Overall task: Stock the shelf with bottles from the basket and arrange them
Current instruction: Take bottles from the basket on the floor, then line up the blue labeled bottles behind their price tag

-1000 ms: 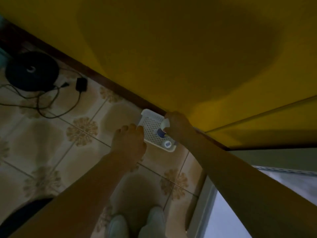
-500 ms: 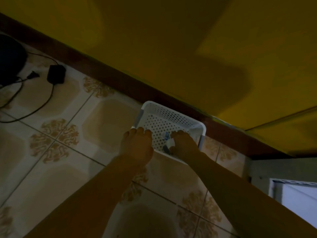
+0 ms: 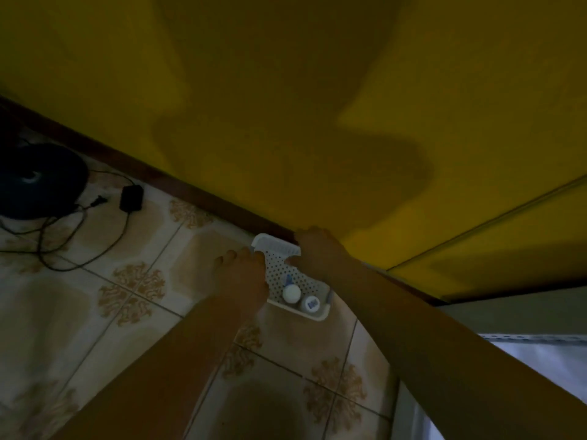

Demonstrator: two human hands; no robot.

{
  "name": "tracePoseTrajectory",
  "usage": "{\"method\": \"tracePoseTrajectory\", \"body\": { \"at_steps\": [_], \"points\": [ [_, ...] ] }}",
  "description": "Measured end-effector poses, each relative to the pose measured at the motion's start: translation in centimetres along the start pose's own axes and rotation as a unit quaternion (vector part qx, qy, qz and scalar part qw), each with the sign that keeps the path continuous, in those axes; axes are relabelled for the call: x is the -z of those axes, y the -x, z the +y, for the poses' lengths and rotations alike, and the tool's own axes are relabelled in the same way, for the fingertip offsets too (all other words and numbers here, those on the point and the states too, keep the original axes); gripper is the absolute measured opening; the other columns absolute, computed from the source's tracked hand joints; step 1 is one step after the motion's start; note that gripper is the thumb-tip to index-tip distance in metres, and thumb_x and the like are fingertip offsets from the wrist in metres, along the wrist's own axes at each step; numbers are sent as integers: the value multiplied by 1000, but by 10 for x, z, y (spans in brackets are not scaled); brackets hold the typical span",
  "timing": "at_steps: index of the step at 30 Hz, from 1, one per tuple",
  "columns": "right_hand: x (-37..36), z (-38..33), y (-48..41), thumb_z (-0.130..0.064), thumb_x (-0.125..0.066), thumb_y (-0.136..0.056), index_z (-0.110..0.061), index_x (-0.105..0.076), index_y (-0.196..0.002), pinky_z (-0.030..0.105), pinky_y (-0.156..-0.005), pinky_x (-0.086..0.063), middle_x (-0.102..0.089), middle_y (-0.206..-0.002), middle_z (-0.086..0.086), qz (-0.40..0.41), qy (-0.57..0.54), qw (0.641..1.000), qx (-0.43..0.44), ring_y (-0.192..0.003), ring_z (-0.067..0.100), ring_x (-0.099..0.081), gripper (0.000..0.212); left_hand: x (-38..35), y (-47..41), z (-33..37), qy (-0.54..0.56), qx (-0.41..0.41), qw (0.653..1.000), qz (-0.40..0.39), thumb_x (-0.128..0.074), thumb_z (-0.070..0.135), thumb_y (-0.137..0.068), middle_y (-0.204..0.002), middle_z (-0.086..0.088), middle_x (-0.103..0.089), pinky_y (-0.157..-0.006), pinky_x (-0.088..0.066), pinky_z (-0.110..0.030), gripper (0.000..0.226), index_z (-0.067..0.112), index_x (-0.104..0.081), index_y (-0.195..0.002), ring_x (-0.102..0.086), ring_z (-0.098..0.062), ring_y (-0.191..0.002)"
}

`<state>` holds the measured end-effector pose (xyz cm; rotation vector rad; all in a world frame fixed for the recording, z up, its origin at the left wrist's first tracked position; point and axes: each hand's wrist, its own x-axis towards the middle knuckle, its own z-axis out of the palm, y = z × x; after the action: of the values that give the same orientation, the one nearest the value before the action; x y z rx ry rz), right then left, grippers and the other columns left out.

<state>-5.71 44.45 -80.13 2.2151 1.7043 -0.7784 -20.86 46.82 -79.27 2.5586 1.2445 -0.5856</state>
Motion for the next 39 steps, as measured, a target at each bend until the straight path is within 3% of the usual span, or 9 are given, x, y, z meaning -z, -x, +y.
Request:
{"method": "tracePoseTrajectory", "body": {
  "at_steps": [3, 8, 12, 15, 20, 25, 30, 35, 39],
  "points": [
    [85, -24, 50, -41, -54, -95, -8, -48, -120, 39, -81, -40, -48, -119, 18, 15, -8, 1000, 3, -108, 34, -48, 41, 91, 44, -7, -4, 3, 1000, 27, -45, 33, -96, -126, -8, -48, -97, -41, -37, 36, 14, -43, -127, -47, -26, -118],
    [241, -60, 147, -39, -53, -95, -9, -43, -133, 45, -96, -43, -43, -132, 16, 58, 10, 998, 13, -119, 34, -44, 49, 253, 122, -22, 8, 26, 994, 103, -43, 25, -94, -114, -9, -50, -87, -42, -38, 19, 13, -47, -109, -48, -30, -109],
    [361, -85, 232, -38, -55, -95, -10, -41, -136, 42, -86, -49, -43, -135, 15, 107, 0, 994, 10, -114, 32, -50, 52, 374, 196, -16, 1, 24, 991, 130, -47, 27, -93, -110, -8, -51, -80, -37, -37, 18, 13, -47, -105, -50, -29, -106],
    [446, -96, 298, -42, -58, -92, -10, -47, -131, 41, -89, -49, -51, -129, 14, 171, 17, 985, 20, -116, 32, -51, 52, 450, 248, -1, -1, 20, 990, 143, -48, 27, -93, -108, -8, -52, -71, -36, -33, 14, 14, -45, -97, -52, -28, -99],
    [555, -104, 407, -43, -61, -88, -11, -50, -131, 37, -95, -44, -52, -132, 14, 264, 43, 963, 43, -123, 30, -48, 55, 535, 313, 22, 24, 24, 989, 147, -48, 29, -93, -128, -10, -50, -80, -45, -36, 41, 11, -44, -130, -53, -28, -110],
    [594, -92, 530, -43, -61, -88, -10, -52, -126, 39, -90, -47, -55, -123, 12, 334, 15, 942, 13, -114, 28, -52, 51, 587, 385, 70, 19, -29, 974, 225, -49, 27, -91, -121, -11, -54, -86, -45, -39, 30, 11, -50, -117, -53, -29, -112],
    [581, -68, 650, -42, -57, -91, -10, -53, -125, 37, -88, -47, -55, -124, 11, 376, 16, 925, -55, -113, 28, -53, 47, 607, 458, 132, 44, -132, 954, 264, -49, 26, -91, -124, -8, -53, -80, -49, -35, 36, 13, -49, -124, -56, -24, -103],
    [559, -35, 775, -40, -54, -93, -10, -54, -125, 38, -87, -51, -58, -121, 11, 410, 22, 900, -146, -108, 28, -56, 44, 623, 532, 215, 38, -229, 929, 289, -44, 35, -97, -138, -7, -46, -99, -42, -35, 45, 14, -39, -137, -47, -23, -123],
    [534, 7, 876, -31, -52, -94, -11, -56, -122, 33, -78, -48, -58, -118, 9, 433, -4, 873, -227, -103, 27, -58, 35, 630, 593, 301, 67, -332, 896, 286, -45, 33, -96, -133, -4, -51, -97, -44, -33, 38, 15, -47, -130, -51, -22, -118]
  ]
}}
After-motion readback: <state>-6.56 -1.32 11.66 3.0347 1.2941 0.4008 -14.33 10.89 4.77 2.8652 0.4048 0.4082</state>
